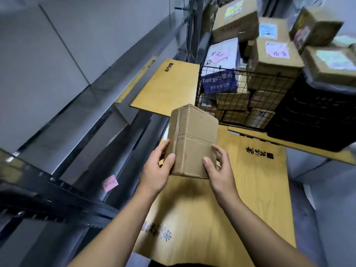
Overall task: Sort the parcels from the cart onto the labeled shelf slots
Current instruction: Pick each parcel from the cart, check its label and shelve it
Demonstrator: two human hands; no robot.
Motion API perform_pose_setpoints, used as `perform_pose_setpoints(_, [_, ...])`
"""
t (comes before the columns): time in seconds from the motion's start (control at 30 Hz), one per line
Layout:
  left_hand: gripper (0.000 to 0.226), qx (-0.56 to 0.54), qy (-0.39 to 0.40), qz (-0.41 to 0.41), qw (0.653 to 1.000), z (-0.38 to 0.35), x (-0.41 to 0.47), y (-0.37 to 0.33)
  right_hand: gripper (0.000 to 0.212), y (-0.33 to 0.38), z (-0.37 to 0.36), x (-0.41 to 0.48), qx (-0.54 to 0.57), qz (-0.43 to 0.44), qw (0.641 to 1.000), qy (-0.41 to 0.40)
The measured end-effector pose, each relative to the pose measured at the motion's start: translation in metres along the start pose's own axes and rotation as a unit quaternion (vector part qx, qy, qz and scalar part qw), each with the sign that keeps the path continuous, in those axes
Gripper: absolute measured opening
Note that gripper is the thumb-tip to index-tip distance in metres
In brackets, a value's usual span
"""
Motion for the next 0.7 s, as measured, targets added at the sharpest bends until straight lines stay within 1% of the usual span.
perform_pose_setpoints(0.03, [0.045, -0.006, 0.017, 0.005, 1.000, -0.006, -0.004, -0.002, 0.037, 0.002, 0.003, -0.002, -0.003, 0.012, 1.000, 0.007])
perform_pose_setpoints(0.1, [0.046, -0.023, 0.023, 0.007, 0.999, -0.015, -0.012, -0.007, 0.038, 0.005, 0.007, -0.005, -0.020, 0.023, 0.999, 0.023])
perform_pose_setpoints(0.2, [0.050, -0.006, -0.006, -0.015, 1.000, -0.022, -0.022, -0.017, 0.045, 0.010, 0.014, -0.003, -0.097, 0.025, 0.992, 0.074])
perform_pose_setpoints(0.23, [0.050, 0.014, -0.016, -0.025, 0.999, -0.024, -0.026, -0.020, 0.046, 0.012, 0.015, -0.003, -0.115, 0.019, 0.989, 0.091])
perform_pose_setpoints(0.27, [0.051, 0.029, -0.023, -0.034, 0.999, -0.027, -0.029, -0.022, 0.045, 0.015, 0.016, -0.003, -0.109, 0.009, 0.989, 0.103])
perform_pose_setpoints(0.33, [0.053, 0.064, -0.035, -0.053, 0.996, -0.033, -0.035, -0.026, 0.036, 0.022, 0.014, -0.007, -0.042, 0.001, 0.992, 0.117])
perform_pose_setpoints(0.37, [0.054, 0.082, -0.041, -0.063, 0.994, -0.036, -0.038, -0.029, 0.036, 0.026, 0.013, -0.009, -0.010, 0.002, 0.993, 0.118])
perform_pose_setpoints(0.43, [0.052, 0.076, -0.038, -0.076, 0.993, -0.043, -0.044, -0.032, 0.045, 0.026, 0.015, -0.013, 0.023, 0.002, 0.994, 0.104])
perform_pose_setpoints(0.47, [0.049, 0.054, -0.028, -0.078, 0.995, -0.044, -0.046, -0.033, 0.044, 0.026, 0.018, -0.013, 0.024, 0.005, 0.995, 0.094])
perform_pose_setpoints(0.53, [0.041, 0.000, -0.003, -0.067, 0.998, -0.045, -0.049, -0.035, 0.041, 0.025, 0.025, -0.012, 0.034, 0.006, 0.996, 0.084])
perform_pose_setpoints(0.57, [0.038, -0.022, -0.003, -0.056, 0.998, -0.043, -0.049, -0.033, 0.041, 0.025, 0.028, -0.011, 0.057, 0.001, 0.995, 0.086])
perform_pose_setpoints(0.63, [0.034, -0.042, -0.031, -0.034, 0.998, -0.037, -0.048, -0.025, 0.039, 0.026, 0.031, -0.012, 0.139, -0.026, 0.985, 0.098])
perform_pose_setpoints(0.7, [0.038, -0.018, -0.067, -0.011, 0.998, -0.030, -0.047, -0.013, 0.037, 0.028, 0.030, -0.014, 0.214, -0.060, 0.969, 0.104])
Point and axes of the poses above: each hand's wrist, its own x-axis towards the middle knuckle, its own z-axis out of the back of the hand, y = z × x, the point moved 5 cm from there along x, towards the middle knuckle, and after that the axes turned 8 degrees about z, right-handed, at the moved point
